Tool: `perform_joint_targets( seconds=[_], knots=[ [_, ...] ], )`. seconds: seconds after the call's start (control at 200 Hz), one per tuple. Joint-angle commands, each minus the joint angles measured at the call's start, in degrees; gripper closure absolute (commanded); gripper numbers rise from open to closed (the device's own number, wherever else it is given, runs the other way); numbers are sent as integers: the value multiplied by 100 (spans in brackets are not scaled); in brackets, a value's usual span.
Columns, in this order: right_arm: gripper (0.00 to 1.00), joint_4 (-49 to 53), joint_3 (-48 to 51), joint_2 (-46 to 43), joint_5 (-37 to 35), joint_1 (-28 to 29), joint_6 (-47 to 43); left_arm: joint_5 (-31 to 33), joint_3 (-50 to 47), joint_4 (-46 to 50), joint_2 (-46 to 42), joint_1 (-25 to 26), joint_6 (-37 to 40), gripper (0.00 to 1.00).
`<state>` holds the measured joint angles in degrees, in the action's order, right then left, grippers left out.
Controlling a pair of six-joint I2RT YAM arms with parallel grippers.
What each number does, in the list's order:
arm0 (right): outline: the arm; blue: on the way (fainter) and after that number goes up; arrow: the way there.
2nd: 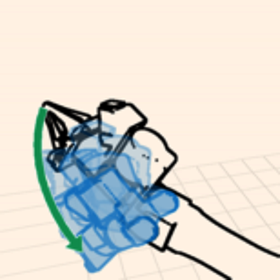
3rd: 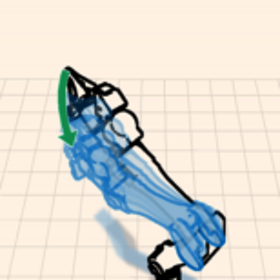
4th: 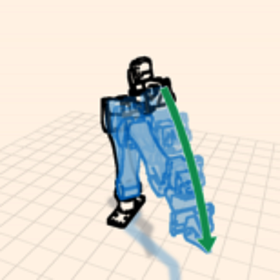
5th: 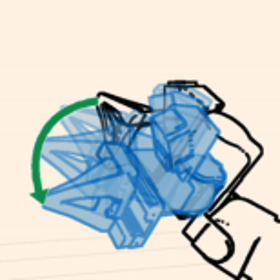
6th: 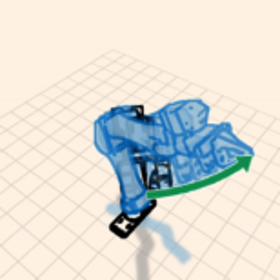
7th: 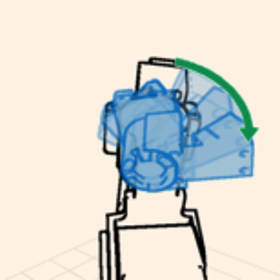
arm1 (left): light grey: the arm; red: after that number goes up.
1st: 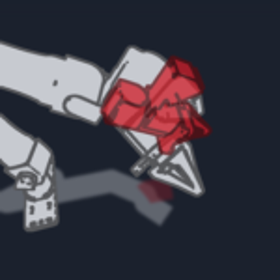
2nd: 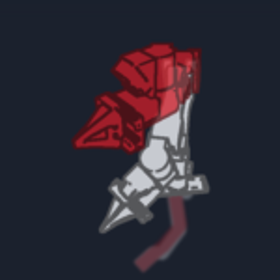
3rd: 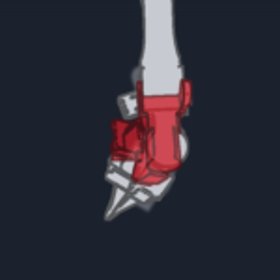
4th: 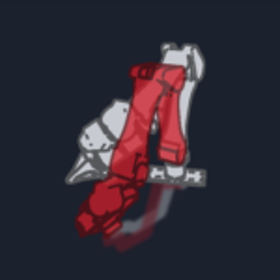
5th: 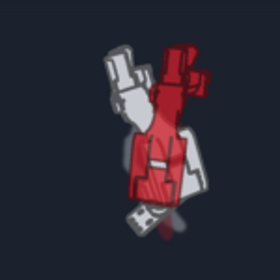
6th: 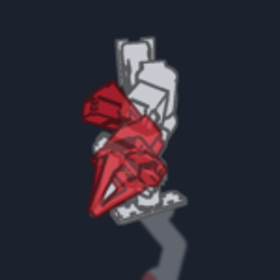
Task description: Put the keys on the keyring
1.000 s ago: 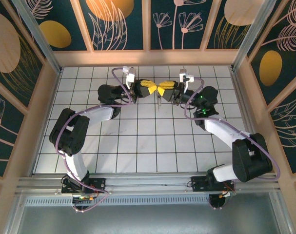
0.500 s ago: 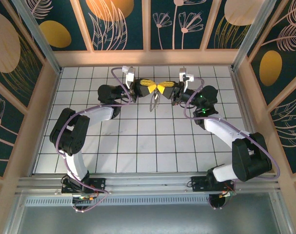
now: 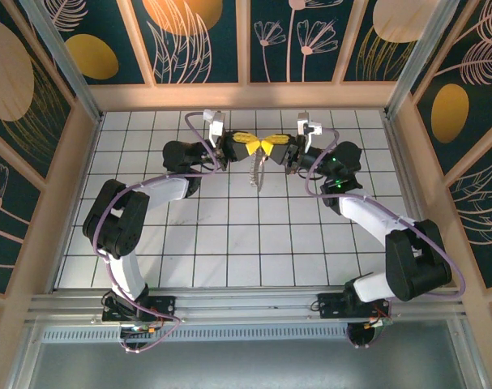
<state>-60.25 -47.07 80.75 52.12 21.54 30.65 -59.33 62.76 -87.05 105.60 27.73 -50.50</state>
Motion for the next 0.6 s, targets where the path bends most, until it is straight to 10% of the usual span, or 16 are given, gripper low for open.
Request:
perform_joint_targets(
  seconds=[0.0, 0.35, 0.591],
  knots=[
    [100, -214, -197, 61, 47, 25, 37, -8, 26, -383, 10, 40, -76, 100],
    [100, 1250, -251, -308, 24, -230, -802, 156, 34, 1232, -470, -120, 1091, 91],
    [100, 2893, -765, -363, 262, -528, -1727, -59, 691, 5295, -1140, -189, 4072, 81]
  ],
)
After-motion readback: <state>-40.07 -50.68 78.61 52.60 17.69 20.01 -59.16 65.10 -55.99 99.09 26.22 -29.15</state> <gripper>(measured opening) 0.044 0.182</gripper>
